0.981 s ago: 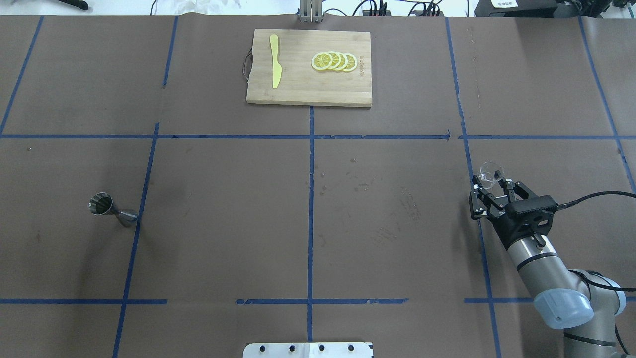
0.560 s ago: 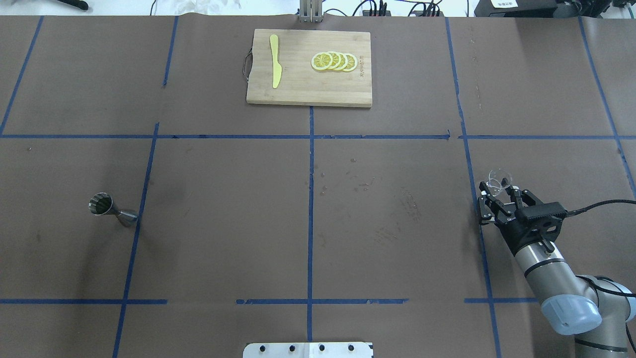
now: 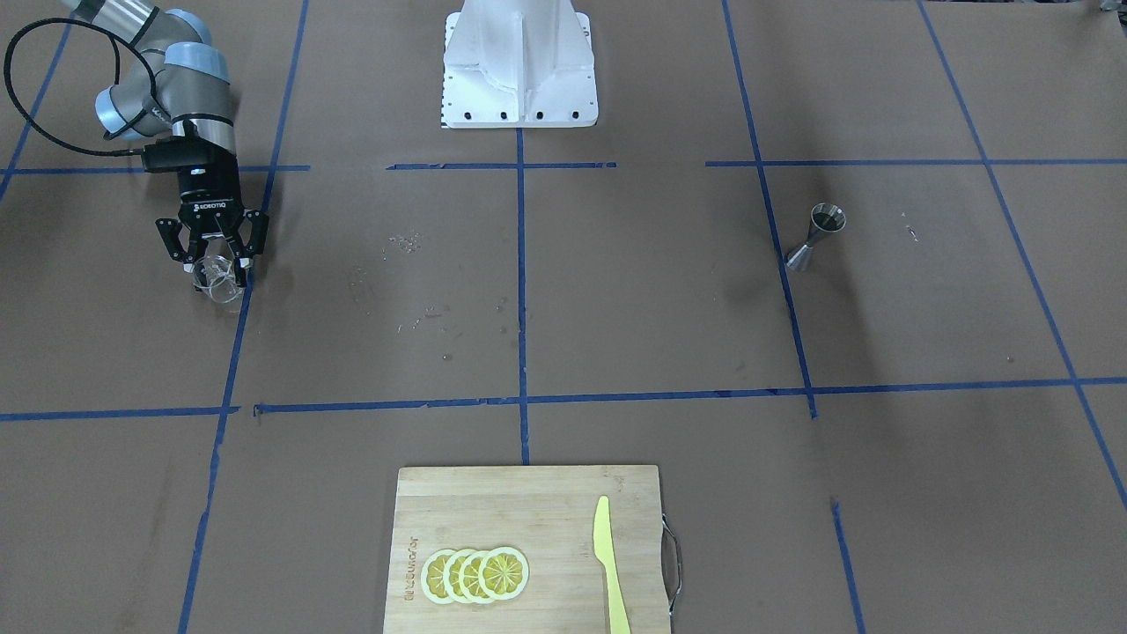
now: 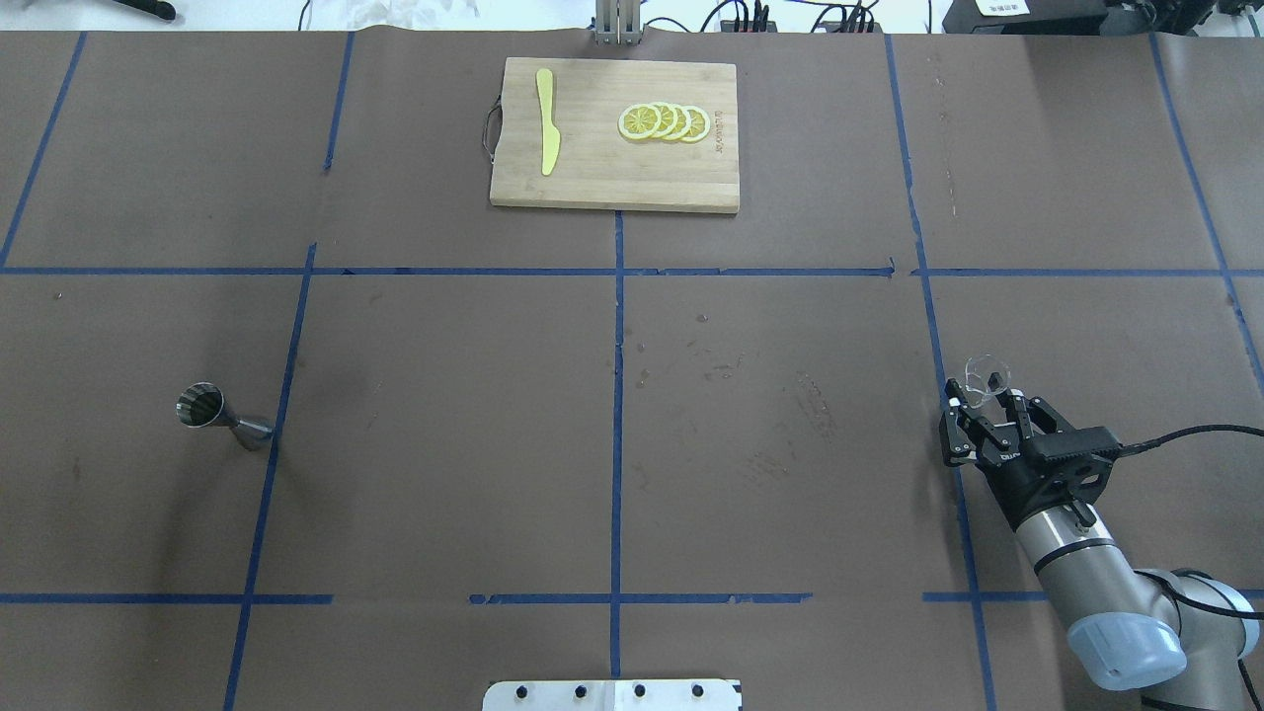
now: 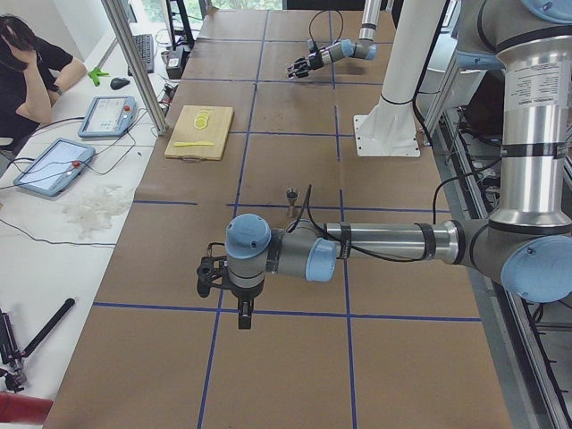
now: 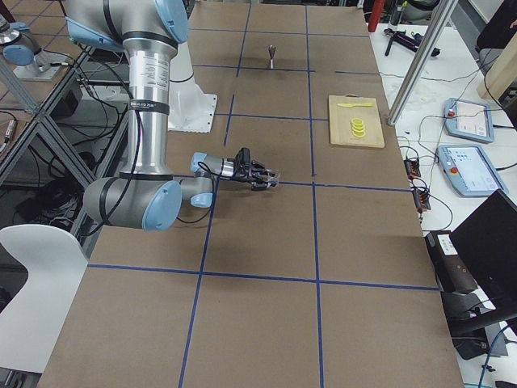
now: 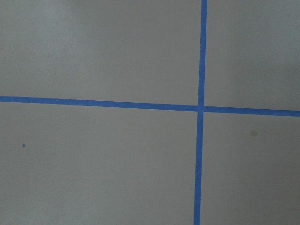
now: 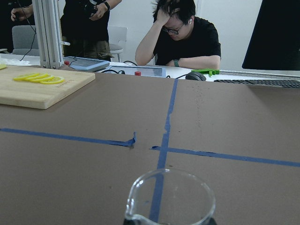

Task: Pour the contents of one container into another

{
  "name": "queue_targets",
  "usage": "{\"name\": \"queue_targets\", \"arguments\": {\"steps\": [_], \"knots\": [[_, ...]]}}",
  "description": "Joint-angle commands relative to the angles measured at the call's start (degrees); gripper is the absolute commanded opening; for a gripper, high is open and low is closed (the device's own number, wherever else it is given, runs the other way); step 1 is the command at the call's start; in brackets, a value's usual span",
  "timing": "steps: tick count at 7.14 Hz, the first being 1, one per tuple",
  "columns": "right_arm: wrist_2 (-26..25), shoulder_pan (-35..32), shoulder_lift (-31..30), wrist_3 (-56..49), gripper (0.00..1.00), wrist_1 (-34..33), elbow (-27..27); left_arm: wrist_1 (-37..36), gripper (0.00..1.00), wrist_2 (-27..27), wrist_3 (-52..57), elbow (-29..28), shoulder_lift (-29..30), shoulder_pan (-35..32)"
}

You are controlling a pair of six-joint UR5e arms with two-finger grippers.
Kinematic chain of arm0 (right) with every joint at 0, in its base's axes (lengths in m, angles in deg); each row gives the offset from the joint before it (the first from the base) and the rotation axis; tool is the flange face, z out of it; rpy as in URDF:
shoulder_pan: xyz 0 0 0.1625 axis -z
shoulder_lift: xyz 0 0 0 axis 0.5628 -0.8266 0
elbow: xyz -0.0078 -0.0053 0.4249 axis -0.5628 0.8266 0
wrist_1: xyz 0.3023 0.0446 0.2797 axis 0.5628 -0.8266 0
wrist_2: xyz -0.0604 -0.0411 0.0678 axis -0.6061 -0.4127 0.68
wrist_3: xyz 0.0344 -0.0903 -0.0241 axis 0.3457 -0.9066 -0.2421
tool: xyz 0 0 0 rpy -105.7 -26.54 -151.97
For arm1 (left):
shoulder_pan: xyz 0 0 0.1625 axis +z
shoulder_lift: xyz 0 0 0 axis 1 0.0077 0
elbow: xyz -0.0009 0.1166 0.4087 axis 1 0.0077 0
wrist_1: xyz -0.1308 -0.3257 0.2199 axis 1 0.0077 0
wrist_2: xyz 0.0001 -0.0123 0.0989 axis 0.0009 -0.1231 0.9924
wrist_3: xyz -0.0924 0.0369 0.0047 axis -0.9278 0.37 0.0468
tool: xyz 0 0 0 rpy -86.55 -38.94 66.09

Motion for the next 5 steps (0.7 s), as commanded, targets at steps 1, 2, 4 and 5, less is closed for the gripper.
{"name": "queue_targets", "arguments": {"steps": [1, 2, 4, 5], "knots": [[-0.3, 0.4, 0.0, 0.1, 0.10, 0.0, 0.2, -0.1, 1.00, 0.0, 0.0, 0.0, 0.0, 0.0], [-0.2, 0.4, 0.0, 0.1, 0.20, 0.0, 0.3, 0.0, 1.00, -0.1, 0.0, -0.1, 0.1, 0.0], [-0.1, 0.4, 0.1, 1.4, 0.38, 0.0, 0.3, 0.0, 1.00, 0.0, 0.0, 0.0, 0.0, 0.0], [0.0, 0.4, 0.1, 2.0, 0.47, 0.0, 0.3, 0.0, 1.00, -0.1, 0.0, 0.0, 0.1, 0.0]]}}
